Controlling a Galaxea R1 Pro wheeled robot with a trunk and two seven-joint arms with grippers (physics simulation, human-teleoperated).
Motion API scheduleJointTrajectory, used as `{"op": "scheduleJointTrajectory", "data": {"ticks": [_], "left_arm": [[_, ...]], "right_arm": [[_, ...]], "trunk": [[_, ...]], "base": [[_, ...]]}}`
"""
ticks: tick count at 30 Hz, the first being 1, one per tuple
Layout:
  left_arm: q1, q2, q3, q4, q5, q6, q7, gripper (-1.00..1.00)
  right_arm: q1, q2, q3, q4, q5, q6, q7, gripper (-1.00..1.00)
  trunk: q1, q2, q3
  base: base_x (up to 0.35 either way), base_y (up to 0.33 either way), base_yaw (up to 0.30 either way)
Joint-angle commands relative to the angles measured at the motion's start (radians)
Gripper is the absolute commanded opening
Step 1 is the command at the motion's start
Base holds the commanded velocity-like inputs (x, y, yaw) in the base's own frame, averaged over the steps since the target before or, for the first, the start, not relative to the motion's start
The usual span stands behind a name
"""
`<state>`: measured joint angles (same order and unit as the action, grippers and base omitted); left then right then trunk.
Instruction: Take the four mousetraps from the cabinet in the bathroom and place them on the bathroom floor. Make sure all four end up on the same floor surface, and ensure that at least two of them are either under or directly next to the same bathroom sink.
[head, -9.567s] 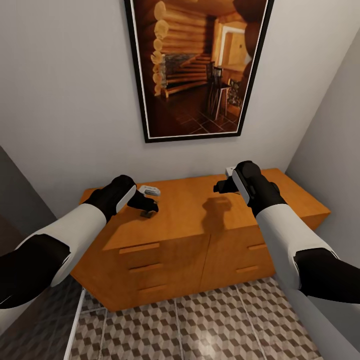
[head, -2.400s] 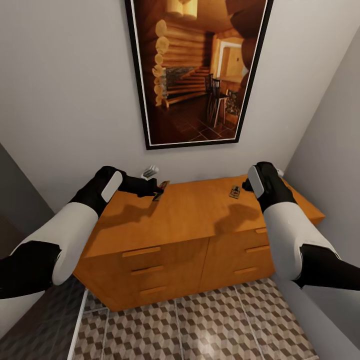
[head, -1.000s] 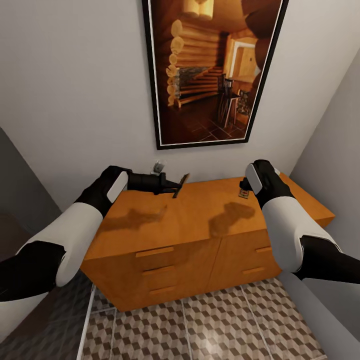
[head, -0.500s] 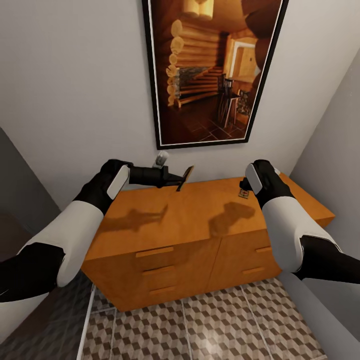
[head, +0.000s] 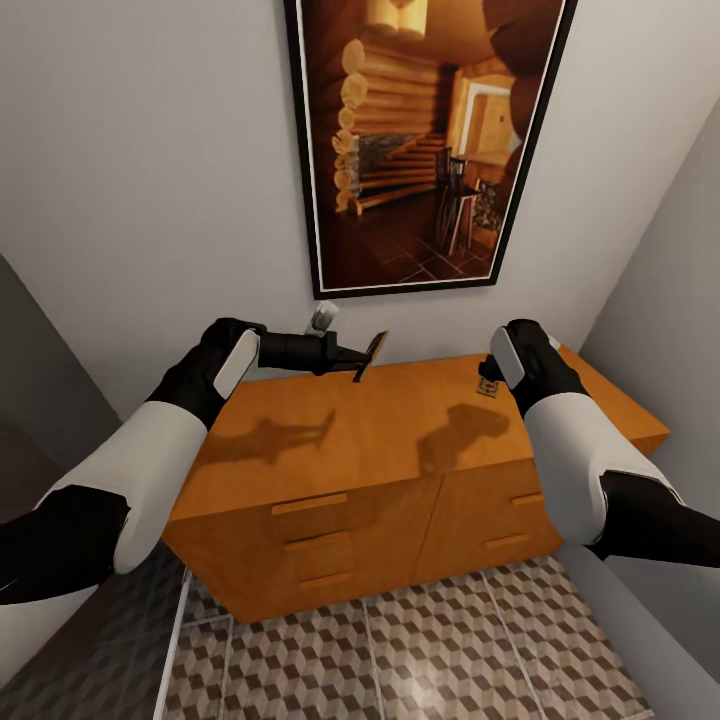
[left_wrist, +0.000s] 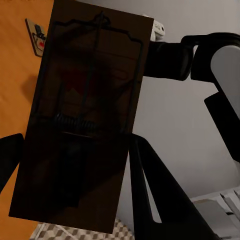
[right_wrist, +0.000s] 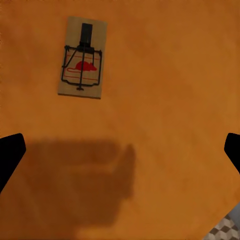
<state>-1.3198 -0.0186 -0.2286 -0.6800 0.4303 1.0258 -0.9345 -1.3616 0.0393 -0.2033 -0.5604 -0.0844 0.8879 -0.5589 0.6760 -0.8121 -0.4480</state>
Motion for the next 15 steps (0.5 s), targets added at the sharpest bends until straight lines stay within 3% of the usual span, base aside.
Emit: {"op": "scheduleJointTrajectory", "data": {"ticks": [1,8,15], "left_arm": [[-0.001,0.000,-0.001,0.000,-0.004,0.000,-0.005,-1.00],[-0.001,0.001,-0.001,0.000,-0.004,-0.001,-0.004,-1.00],[-0.001,0.000,-0.001,0.000,-0.004,-0.001,-0.003,-1.00]], "right_arm": [[-0.001,0.001,-0.003,-0.001,-0.009,0.000,-0.008,1.00],[-0.001,0.001,-0.005,-0.001,-0.024,0.000,-0.006,1.00],[-0.001,0.001,-0.004,-0.001,-0.124,0.000,-0.008,1.00]], "trunk": [[0.000,-0.001,-0.001],[0.000,-0.001,-0.001],[0.000,-0.001,-0.001]], "base": [[0.000,0.000,0.000],[0.013,-0.077,0.000],[0.048,-0.183,0.000]]}}
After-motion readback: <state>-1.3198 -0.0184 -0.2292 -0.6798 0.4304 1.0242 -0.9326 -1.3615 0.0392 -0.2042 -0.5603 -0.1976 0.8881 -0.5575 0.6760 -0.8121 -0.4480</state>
